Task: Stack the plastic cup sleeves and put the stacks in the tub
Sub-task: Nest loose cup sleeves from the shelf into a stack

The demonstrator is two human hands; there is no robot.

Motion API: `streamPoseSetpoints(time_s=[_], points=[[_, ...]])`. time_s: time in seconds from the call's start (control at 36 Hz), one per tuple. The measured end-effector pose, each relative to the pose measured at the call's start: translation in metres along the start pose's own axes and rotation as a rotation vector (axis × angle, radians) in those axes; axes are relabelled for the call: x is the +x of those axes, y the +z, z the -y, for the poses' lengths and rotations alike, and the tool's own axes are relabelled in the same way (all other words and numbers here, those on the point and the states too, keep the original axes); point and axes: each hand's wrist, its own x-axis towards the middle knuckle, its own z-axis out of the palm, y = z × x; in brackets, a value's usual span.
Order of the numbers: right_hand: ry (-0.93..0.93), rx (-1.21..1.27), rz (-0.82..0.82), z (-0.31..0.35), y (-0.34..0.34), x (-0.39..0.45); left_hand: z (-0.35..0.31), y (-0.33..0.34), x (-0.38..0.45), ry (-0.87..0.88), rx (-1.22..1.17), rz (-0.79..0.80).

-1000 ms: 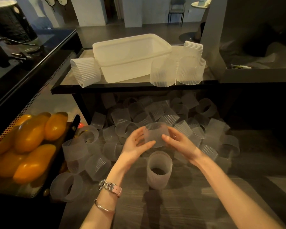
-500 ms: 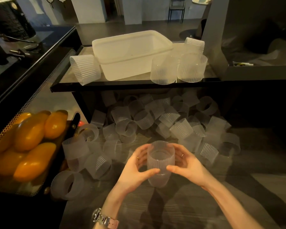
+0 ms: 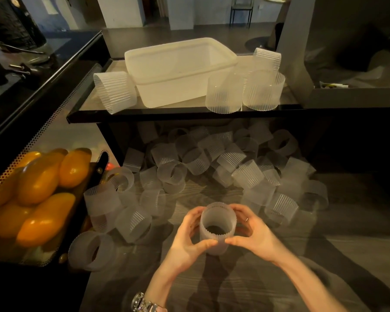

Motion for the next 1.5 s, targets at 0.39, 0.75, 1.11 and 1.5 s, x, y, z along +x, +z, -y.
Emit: streamPoseSetpoints(time_s=[0.39,0.75,1.11,1.5], points=[[-0.006,-0.022,0.029,0.008,-0.003,-0.002,-0.001,-0.001,-0.001,-0.005,-0.03,0.018],[-0.033,0.114,-0.204,0.028,-0.025,0.007,-0.003,0.011,0.008,-0.029,-0.079,0.041],[-0.056,-0.261,-0.582,0.023,-0.068,0.059,-0.035,0.007,0.07,-0.249,-0.043,0.13],[0.09,-0.483,-0.466,0.006,-0.058,0.083,-0.046,0.023,0.102,-0.291,0.14,0.316]])
